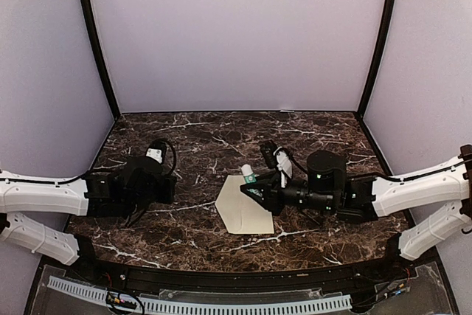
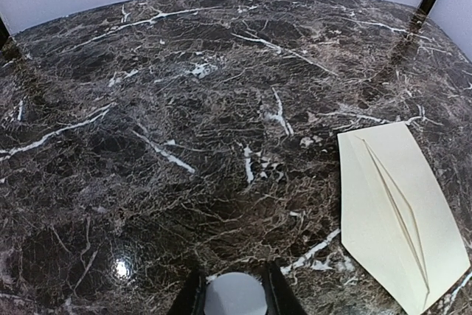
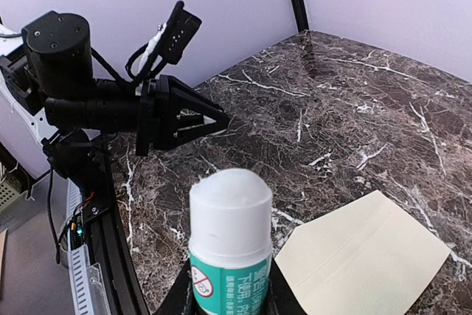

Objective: Place the letter into the envelope and seal it

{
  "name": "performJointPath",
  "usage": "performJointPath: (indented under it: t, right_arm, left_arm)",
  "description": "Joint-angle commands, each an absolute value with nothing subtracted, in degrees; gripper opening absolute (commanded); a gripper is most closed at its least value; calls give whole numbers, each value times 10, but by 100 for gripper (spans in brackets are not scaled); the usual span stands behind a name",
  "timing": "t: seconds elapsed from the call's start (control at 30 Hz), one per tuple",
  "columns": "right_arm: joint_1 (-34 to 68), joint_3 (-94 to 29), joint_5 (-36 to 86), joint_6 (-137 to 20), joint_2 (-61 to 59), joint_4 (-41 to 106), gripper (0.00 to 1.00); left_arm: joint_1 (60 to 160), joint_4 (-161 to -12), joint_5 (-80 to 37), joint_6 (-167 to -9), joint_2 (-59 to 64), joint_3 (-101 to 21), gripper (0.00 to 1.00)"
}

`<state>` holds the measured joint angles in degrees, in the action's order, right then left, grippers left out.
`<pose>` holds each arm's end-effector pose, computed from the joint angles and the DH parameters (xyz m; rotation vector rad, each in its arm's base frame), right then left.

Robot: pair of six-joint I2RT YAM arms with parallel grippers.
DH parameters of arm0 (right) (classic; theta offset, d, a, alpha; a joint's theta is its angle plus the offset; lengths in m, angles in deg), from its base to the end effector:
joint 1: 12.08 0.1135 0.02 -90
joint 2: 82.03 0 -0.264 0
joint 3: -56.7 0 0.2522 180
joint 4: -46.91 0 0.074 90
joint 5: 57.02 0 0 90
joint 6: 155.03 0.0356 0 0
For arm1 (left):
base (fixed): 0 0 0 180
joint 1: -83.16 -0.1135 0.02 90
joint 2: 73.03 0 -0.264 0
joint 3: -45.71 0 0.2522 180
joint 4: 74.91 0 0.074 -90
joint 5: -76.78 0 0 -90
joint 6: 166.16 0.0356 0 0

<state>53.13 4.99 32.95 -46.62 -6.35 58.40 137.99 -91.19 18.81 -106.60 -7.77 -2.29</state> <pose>0.1225 0.2652 0.2432 -0.7604 1.7563 1.0247 0.1521 -0.1830 0.2209 0.1242 2.0693 -0.3124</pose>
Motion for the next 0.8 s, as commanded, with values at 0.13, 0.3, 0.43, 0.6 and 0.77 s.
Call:
performJointPath:
  t: [0.13, 0.3, 0.43, 0.6, 0.77]
  right_arm:
    - [528, 85, 357, -471, -114, 621, 0]
    - [528, 92, 356, -470, -128, 617, 0]
    - [529, 95, 359, -470, -135, 617, 0]
    - [528, 99, 364, -470, -141, 617, 0]
    - [528, 103, 365, -469, -144, 620, 0]
  left_arm:
    - [1361, -768, 217, -1097, 11, 44, 10]
    - [1361, -723, 211, -1102, 78, 55, 11]
    - [1361, -692, 201, -1105, 97, 70, 15]
    - [1361, -673, 195, -1115, 101, 91, 28]
    - [1361, -656, 183, -1124, 111, 106, 34]
